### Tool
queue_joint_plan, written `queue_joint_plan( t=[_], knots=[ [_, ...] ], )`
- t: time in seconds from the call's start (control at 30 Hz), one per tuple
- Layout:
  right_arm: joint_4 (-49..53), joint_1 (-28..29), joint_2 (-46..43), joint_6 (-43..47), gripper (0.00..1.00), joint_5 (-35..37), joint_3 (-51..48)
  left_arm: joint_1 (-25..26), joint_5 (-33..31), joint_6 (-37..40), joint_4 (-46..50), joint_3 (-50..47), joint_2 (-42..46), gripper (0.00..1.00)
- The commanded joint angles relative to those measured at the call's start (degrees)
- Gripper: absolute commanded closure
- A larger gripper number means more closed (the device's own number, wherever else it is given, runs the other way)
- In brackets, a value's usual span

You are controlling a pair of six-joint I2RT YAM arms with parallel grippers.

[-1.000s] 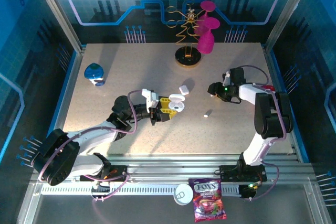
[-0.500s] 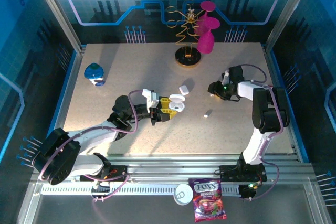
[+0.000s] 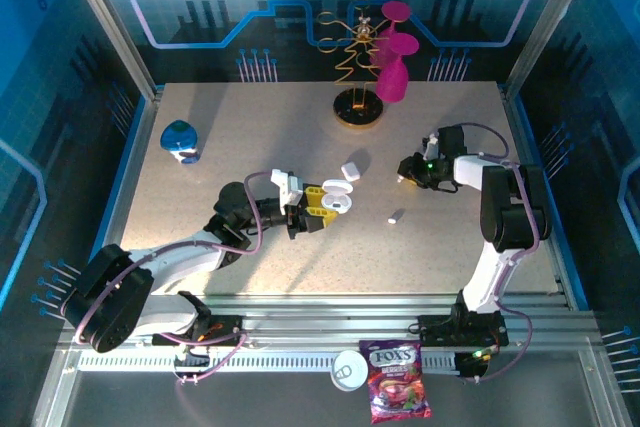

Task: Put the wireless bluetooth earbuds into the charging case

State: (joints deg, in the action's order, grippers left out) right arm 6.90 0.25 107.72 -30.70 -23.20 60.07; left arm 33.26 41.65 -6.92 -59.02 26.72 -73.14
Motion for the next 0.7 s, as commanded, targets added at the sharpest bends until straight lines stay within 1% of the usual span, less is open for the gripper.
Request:
queue_joint_plan(
  t=[0.0, 0.47, 0.67],
  knots=[
    [-1.47, -1.17, 1.08, -0.69, 0.69, -1.91, -0.37, -0.44, 0.96, 1.03, -1.61, 0.58, -0.07, 0.78],
    [3.29, -1.20, 2.68, 2.11, 0.68, -2.00, 2.48, -0.38, 0.68, 1.35, -1.29, 0.26, 0.35, 0.78],
    [4.49, -1.13, 3.24, 2.94, 0.72, -1.91, 3.47, -0.39, 0.77, 1.24, -1.53, 0.35, 0.11, 0.78]
  ],
)
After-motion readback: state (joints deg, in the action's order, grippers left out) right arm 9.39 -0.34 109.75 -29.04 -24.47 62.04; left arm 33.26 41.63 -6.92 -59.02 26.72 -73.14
